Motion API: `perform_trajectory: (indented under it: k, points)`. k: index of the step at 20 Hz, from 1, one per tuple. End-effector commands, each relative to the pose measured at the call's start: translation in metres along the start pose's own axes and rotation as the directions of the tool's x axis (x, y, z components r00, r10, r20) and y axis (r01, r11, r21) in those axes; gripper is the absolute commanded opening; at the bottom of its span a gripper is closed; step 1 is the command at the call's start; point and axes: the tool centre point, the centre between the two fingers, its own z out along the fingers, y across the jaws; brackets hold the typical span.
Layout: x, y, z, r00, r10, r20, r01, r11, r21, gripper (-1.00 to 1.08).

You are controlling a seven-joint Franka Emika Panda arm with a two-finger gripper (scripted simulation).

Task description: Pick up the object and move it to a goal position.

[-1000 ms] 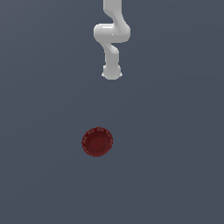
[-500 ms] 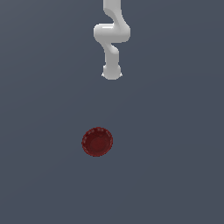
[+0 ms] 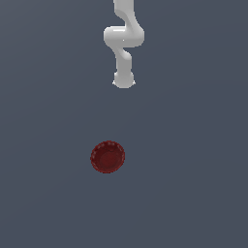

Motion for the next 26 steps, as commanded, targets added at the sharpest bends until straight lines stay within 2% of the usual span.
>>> perform_trajectory:
  k: [1,8,14,20,26]
  points:
    - [-0.016,0.025,0.006,1.000,0.015,-0.016,-0.015,1.000,0.027,0.28]
    - [-0.075,0.083,0.064,0.998,0.065,-0.017,-0.062,0.990,0.126,0.28]
    - [-0.138,0.104,0.152,0.995,0.095,0.028,-0.099,0.968,0.230,0.28]
    - [-0.211,0.089,0.264,0.989,0.096,0.110,-0.128,0.929,0.347,0.28]
    - [-0.292,0.033,0.381,0.976,0.052,0.214,-0.150,0.870,0.470,0.28]
